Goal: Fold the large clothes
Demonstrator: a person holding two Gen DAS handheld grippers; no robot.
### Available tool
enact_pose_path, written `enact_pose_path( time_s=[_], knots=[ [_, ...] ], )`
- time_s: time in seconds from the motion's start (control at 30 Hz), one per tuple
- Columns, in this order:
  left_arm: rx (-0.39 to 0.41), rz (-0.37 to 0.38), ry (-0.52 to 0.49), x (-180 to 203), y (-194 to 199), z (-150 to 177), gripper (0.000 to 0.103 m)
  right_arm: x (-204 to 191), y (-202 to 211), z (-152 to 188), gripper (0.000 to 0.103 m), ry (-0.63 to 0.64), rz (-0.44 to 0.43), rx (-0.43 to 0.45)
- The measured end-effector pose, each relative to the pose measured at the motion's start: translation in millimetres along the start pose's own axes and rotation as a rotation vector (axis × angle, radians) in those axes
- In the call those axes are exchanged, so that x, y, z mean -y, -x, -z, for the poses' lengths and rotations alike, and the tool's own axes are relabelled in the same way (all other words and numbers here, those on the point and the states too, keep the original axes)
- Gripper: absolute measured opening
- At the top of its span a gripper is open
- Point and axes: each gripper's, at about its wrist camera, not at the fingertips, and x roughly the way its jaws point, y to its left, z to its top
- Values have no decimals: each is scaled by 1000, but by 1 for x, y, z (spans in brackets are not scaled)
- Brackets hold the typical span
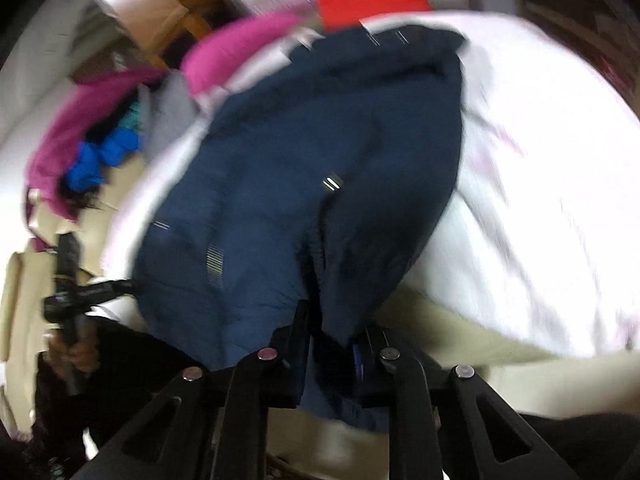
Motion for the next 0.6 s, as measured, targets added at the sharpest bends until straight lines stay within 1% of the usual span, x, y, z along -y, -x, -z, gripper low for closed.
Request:
enact_pose_path(
  time_s=[0.03,0.07,0.13,0.17,0.2,0.23,0.27,0.3,0.37,0.4,0.43,0.47,0.5,0.53,0.57,0.6],
  knots=[
    [20,39,6,1,10,-2,18,-2,6,-3,19,3,-27,22],
    [43,84,18,-1,19,-6,18,-2,15,-10,19,-7,-91,54],
    [74,133,36,-1,28,-12,18,3,13,-18,18,-40,-151,57],
    [74,132,25,-1,28,-14,18,7,6,-21,18,-53,-156,45],
    [65,115,9,0,24,-14,18,11,-5,-21,18,-63,-162,14],
    [44,90,2,0,16,-11,18,15,-12,-21,18,-73,-170,-9],
    [23,74,5,-2,13,-10,18,22,-27,-19,19,-109,-175,-53],
    [0,58,13,-10,7,-12,18,25,-35,-16,22,-130,-166,-76],
    [-52,18,62,-23,-10,-7,18,33,-51,-11,24,-171,-108,-145],
    [-74,6,92,-28,-16,-9,19,34,-54,-10,28,-183,-98,-159],
    [-87,11,112,-32,-18,-10,20,34,-57,-10,33,-196,-96,-170],
    [-90,14,115,-32,-19,-11,21,37,-59,-9,38,-204,-97,-182],
    [-94,9,111,-31,-19,-12,26,39,-59,-6,61,-205,-89,-192],
    [-102,-3,105,-29,-21,-11,37,41,-64,-4,73,-206,-71,-210],
    [-109,-10,97,-29,-28,-8,41,38,-72,-4,79,-202,-48,-232],
    [-118,-16,80,-26,-31,-7,43,34,-76,-3,79,-183,-33,-238]
  ],
)
